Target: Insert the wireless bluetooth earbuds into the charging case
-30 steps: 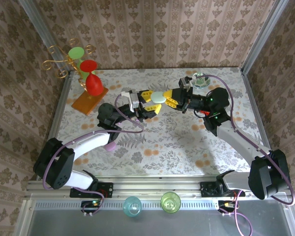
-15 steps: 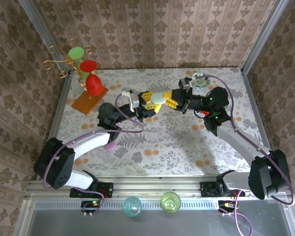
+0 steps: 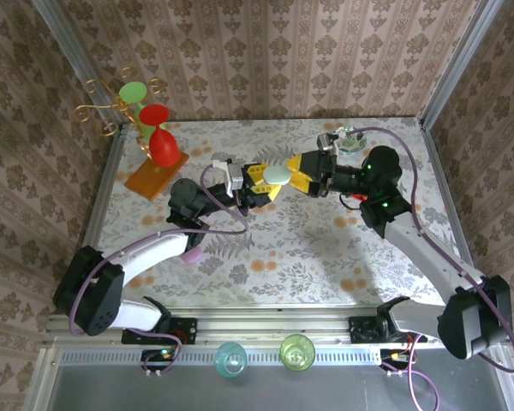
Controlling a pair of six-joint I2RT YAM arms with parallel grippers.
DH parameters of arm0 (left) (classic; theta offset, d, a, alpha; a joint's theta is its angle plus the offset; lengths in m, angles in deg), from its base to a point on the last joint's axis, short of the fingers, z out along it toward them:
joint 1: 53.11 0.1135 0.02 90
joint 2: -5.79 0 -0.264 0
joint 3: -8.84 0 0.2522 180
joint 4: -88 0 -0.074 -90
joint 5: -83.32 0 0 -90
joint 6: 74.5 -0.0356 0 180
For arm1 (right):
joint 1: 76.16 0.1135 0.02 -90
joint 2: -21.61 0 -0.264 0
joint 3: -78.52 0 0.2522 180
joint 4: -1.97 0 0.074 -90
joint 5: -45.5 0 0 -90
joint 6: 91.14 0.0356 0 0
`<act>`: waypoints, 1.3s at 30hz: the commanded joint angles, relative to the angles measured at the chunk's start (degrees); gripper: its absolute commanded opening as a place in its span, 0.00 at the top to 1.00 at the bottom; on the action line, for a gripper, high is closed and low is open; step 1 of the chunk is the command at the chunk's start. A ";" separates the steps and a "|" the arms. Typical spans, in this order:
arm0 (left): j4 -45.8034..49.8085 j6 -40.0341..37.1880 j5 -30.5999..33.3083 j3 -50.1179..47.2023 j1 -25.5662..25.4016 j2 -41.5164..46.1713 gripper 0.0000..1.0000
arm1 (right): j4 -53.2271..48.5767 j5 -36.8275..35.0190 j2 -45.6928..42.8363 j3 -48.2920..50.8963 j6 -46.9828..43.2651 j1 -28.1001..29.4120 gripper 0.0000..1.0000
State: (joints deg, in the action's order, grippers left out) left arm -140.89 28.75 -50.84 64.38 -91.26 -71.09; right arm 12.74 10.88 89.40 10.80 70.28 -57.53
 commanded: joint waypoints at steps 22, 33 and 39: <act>8.18 1.55 -3.12 0.25 0.68 2.10 0.75 | -44.58 -10.31 -0.84 -13.36 -79.93 5.28 0.07; 8.34 2.08 -6.11 0.72 0.64 1.38 0.76 | -43.01 -14.54 1.31 -14.53 -77.37 4.96 0.08; 9.06 1.95 -7.29 0.36 0.65 2.15 0.76 | -42.68 -16.27 2.25 -15.41 -74.73 3.89 0.10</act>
State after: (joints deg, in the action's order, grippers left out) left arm -131.05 29.80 -55.46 63.35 -90.63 -69.60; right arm -30.43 -2.80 90.98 -2.33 -6.20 -52.94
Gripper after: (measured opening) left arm 0.341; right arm 0.900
